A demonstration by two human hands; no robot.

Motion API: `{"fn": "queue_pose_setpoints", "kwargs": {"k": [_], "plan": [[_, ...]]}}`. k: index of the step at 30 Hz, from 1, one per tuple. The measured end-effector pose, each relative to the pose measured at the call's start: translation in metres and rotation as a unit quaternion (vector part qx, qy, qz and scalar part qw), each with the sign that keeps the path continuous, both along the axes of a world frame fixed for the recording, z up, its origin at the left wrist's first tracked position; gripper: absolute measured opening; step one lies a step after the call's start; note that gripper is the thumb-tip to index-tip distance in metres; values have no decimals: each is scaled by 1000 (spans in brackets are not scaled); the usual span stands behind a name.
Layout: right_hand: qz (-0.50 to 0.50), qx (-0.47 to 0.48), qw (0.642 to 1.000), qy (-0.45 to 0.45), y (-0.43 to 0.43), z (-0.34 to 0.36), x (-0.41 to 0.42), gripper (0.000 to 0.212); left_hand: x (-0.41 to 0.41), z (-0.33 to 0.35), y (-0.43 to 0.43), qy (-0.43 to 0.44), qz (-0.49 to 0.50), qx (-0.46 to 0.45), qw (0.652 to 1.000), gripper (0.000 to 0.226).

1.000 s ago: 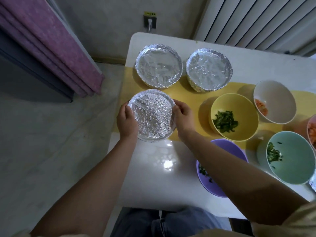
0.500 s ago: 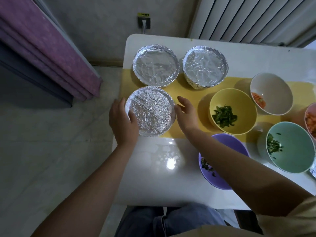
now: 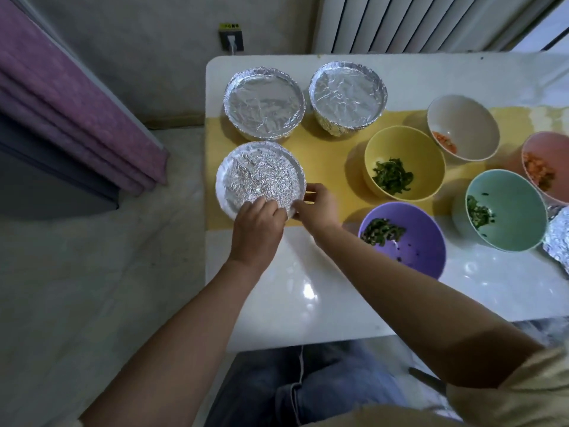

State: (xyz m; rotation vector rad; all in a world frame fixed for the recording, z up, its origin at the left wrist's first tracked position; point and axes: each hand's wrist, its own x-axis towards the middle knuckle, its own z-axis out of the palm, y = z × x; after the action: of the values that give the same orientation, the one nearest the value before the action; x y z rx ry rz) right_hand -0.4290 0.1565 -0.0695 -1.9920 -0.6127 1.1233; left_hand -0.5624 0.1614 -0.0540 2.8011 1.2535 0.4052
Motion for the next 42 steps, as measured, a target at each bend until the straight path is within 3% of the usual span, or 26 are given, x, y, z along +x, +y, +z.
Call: {"fn": "queue_pose_setpoints", "kwargs": {"k": [9, 15, 19, 22, 24, 28, 32, 37, 40, 42], "plan": [[17, 6, 1000, 22, -14, 14, 14, 36, 1, -1, 1, 47, 32, -38, 998, 23], [88, 59, 991, -82, -40, 41, 52, 25, 21, 13, -19, -98, 13, -95, 991, 13], [105, 62, 967, -225, -83, 51, 114, 23, 63, 9, -55, -165, 65, -273, 945, 13], [114, 62, 927, -352, -118, 43, 163, 24, 100, 1, -76, -135, 133, -441, 877, 35], [140, 49, 910, -388, -137, 36, 186, 31, 119, -4, -89, -120, 165, -494, 846, 41], [261, -38, 901, -343, -157, 24, 204, 49, 139, -4, -110, -115, 243, -468, 842, 40], [297, -24, 912, -283, -160, 20, 213, 36, 132, 0, -127, -91, 313, -444, 834, 29], [375, -15, 897, -232, -168, 24, 197, 31, 108, 5, -163, -100, 371, -447, 808, 24], [371, -12, 903, -218, -174, 23, 188, 29, 96, 1, -177, -148, 386, -462, 785, 26], [360, -12, 908, -216, -177, 20, 185, 27, 94, 3, -179, -147, 392, -451, 788, 32]]}}
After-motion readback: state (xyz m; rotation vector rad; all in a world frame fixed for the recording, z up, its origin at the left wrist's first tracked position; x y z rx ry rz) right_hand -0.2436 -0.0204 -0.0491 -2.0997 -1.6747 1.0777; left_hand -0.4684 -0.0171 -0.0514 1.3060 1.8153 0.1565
